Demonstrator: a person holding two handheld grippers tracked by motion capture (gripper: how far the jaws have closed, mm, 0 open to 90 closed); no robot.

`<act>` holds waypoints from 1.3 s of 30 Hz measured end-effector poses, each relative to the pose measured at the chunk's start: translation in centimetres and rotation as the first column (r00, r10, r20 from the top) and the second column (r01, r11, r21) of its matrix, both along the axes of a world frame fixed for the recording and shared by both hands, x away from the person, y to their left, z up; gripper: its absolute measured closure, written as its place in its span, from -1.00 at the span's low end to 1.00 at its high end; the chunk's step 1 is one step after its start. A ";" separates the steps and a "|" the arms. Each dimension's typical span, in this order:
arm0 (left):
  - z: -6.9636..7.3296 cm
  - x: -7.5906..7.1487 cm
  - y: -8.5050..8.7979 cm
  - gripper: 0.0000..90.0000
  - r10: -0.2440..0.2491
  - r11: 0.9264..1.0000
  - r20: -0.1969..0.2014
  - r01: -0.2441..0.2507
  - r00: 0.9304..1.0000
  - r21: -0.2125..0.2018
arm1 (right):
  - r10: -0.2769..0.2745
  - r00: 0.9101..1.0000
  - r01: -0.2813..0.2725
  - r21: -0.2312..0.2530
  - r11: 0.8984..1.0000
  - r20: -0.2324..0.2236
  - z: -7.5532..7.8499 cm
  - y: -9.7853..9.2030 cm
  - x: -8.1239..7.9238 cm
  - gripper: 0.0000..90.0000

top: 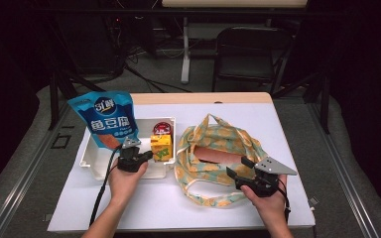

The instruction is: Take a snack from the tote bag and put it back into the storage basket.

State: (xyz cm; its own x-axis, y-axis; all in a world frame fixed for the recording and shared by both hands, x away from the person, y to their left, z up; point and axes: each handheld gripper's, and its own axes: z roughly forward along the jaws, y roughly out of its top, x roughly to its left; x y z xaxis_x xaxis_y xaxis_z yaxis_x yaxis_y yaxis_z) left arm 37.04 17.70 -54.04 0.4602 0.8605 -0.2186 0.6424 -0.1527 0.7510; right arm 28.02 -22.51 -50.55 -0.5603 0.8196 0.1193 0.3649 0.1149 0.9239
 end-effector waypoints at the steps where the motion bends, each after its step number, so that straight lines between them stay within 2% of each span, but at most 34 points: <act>1: 0.1 -0.2 0.1 1.00 -0.003 1.000 0.005 0.003 1.000 -0.001 | -0.003 1.000 0.003 0.004 1.000 0.002 0.0 0.0 0.0 -0.27; 5: 0.5 -1.1 0.9 1.00 0.000 1.000 0.027 0.001 1.000 -0.017 | -0.010 1.000 0.010 0.005 1.000 0.004 0.1 -0.4 0.0 -0.27; 7: 1.0 -1.8 1.3 1.00 -0.004 1.000 0.043 0.005 0.999 -0.020 | -0.008 1.000 0.008 0.015 1.000 0.006 0.2 -0.5 0.0 -0.20; 11: 1.8 -3.4 1.9 1.00 -0.014 0.999 0.092 0.018 0.996 -0.043 | -0.003 1.000 0.003 0.032 0.999 0.011 0.4 -0.9 0.0 0.36; 13: 2.3 -4.2 2.1 1.00 -0.025 0.997 0.113 0.033 0.993 -0.063 | -0.018 1.000 0.017 0.028 0.999 0.011 0.6 -1.2 0.1 0.64; 15: 2.6 -5.1 1.9 1.00 -0.024 0.996 0.150 0.036 0.988 -0.077 | -0.051 0.999 0.051 0.011 0.999 0.013 0.7 -1.3 0.4 0.87; 17: 3.0 -5.9 1.5 1.00 -0.035 0.995 0.173 0.051 0.984 -0.089 | -0.065 0.998 0.065 0.006 0.998 0.002 0.6 -1.6 0.8 1.00; 19: 3.5 -6.6 0.9 1.00 -0.045 0.993 0.192 0.065 0.980 -0.096 | -0.088 0.996 0.088 0.001 0.996 -0.010 0.6 -2.0 1.3 1.00; 22: 4.1 -7.4 -0.6 1.00 -0.079 0.991 0.232 0.102 0.969 -0.088 | -0.098 0.995 0.098 -0.011 0.995 -0.022 0.2 -2.2 1.9 1.00; 24: 4.3 -7.7 -1.6 1.00 -0.103 0.986 0.239 0.131 0.965 -0.102 | -0.098 0.995 0.097 -0.034 0.995 -0.035 -0.3 -2.3 2.2 1.00; 25: 4.4 -7.8 -2.1 1.00 -0.116 0.985 0.243 0.142 0.963 -0.094 | -0.104 0.994 0.102 -0.046 0.994 -0.039 -0.5 -2.3 2.2 1.00; 31: 4.1 -7.4 -5.1 1.00 -0.175 0.975 0.234 0.202 0.956 -0.097 | -0.115 0.990 0.109 -0.071 0.991 -0.085 -1.5 -2.5 2.2 1.00; 34: 3.9 -7.1 -6.7 0.99 -0.211 0.967 0.229 0.237 0.950 -0.092 | -0.127 0.985 0.116 -0.097 0.989 -0.115 -1.8 -2.9 1.9 1.00; 39: 3.2 -6.6 -9.7 0.98 -0.239 0.959 0.222 0.266 0.945 -0.097 | -0.122 0.981 0.105 -0.121 0.987 -0.150 -2.7 -3.8 1.3 1.00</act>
